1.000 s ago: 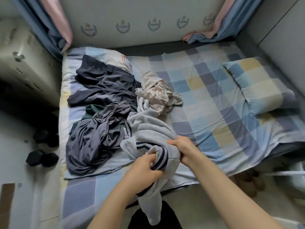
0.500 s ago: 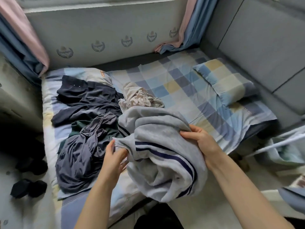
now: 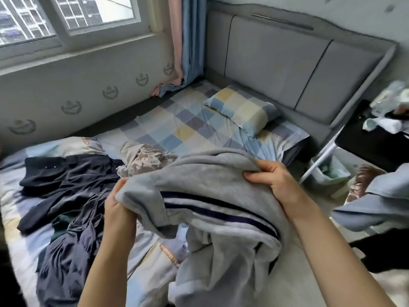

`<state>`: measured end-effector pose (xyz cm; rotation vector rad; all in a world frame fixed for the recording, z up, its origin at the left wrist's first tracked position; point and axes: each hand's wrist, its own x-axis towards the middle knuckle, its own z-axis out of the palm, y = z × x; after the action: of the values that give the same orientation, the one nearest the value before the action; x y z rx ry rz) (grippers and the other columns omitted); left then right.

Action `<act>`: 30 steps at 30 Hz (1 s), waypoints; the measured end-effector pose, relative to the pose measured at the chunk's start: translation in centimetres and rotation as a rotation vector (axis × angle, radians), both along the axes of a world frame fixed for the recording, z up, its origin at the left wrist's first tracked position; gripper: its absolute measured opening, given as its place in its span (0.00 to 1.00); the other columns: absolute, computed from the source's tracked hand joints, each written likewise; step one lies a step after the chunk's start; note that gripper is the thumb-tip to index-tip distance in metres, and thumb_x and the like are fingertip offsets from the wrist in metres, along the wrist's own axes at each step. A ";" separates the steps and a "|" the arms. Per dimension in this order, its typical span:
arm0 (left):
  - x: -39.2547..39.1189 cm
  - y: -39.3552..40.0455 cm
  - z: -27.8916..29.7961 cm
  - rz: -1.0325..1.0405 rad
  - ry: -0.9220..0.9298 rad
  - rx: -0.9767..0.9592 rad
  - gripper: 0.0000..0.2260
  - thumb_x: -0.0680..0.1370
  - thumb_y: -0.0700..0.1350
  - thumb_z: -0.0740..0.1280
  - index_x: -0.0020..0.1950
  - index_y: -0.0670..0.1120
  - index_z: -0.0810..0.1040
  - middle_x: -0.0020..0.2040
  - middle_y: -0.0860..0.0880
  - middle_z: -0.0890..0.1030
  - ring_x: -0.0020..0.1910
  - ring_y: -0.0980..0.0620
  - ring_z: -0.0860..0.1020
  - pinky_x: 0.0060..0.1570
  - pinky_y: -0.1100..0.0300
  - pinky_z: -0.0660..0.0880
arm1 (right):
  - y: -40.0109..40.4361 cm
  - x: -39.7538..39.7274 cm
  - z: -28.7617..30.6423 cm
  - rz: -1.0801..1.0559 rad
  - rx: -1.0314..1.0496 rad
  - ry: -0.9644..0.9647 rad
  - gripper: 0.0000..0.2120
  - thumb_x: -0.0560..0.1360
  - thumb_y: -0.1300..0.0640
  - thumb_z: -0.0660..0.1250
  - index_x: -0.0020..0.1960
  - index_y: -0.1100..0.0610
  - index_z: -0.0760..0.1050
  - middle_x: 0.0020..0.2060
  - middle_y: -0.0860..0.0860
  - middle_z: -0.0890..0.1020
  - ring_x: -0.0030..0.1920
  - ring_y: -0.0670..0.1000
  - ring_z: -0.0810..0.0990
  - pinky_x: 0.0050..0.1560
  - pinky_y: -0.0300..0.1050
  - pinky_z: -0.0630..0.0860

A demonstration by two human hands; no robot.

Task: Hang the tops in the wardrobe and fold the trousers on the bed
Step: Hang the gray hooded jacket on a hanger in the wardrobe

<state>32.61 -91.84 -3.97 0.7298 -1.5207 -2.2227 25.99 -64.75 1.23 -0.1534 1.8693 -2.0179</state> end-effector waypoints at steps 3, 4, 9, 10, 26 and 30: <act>-0.6 3.4 3.4 -0.144 0.091 -0.051 0.17 0.77 0.33 0.58 0.39 0.49 0.81 0.31 0.54 0.81 0.30 0.59 0.78 0.29 0.69 0.75 | 5.8 -0.2 -0.7 -0.110 0.055 -0.021 0.09 0.71 0.68 0.66 0.48 0.64 0.83 0.44 0.63 0.84 0.44 0.58 0.83 0.48 0.46 0.79; -0.6 4.8 4.7 -0.191 0.109 -0.044 0.20 0.77 0.31 0.58 0.36 0.50 0.83 0.32 0.53 0.81 0.32 0.59 0.79 0.31 0.69 0.75 | 7.0 -0.4 -1.3 -0.154 0.072 -0.035 0.09 0.71 0.66 0.67 0.49 0.67 0.81 0.45 0.65 0.83 0.44 0.59 0.82 0.49 0.49 0.77; -2.7 16.9 8.5 -0.409 0.098 -0.121 0.21 0.78 0.30 0.59 0.34 0.48 0.83 0.31 0.49 0.81 0.32 0.54 0.79 0.30 0.66 0.76 | 16.0 0.0 -4.2 -0.328 0.608 0.143 0.07 0.76 0.56 0.66 0.52 0.57 0.79 0.46 0.50 0.82 0.47 0.48 0.79 0.50 0.44 0.73; -3.2 20.0 9.2 -0.443 0.084 -0.148 0.19 0.78 0.30 0.60 0.35 0.46 0.83 0.30 0.48 0.80 0.30 0.53 0.79 0.29 0.65 0.75 | 17.6 0.6 -4.5 -0.350 0.707 0.152 0.08 0.77 0.56 0.65 0.55 0.53 0.77 0.49 0.48 0.82 0.51 0.47 0.79 0.53 0.44 0.74; -5.5 47.3 6.0 -0.675 -0.052 -0.533 0.07 0.73 0.35 0.63 0.37 0.34 0.77 0.30 0.43 0.73 0.32 0.50 0.70 0.33 0.56 0.66 | 31.6 9.8 -3.6 -0.523 0.602 0.370 0.07 0.79 0.55 0.63 0.46 0.43 0.72 0.40 0.38 0.78 0.43 0.40 0.78 0.41 0.32 0.72; -6.1 48.8 5.5 -0.789 -0.010 -0.548 0.06 0.72 0.41 0.68 0.37 0.40 0.81 0.33 0.39 0.78 0.34 0.49 0.75 0.36 0.54 0.71 | 35.2 10.5 -2.0 -0.671 0.403 0.216 0.12 0.81 0.55 0.60 0.41 0.58 0.74 0.31 0.53 0.74 0.33 0.44 0.71 0.35 0.39 0.69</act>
<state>26.51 -42.99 1.53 -0.0585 -2.5827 -2.0469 36.51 -29.53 -0.72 0.4399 2.6881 -1.9952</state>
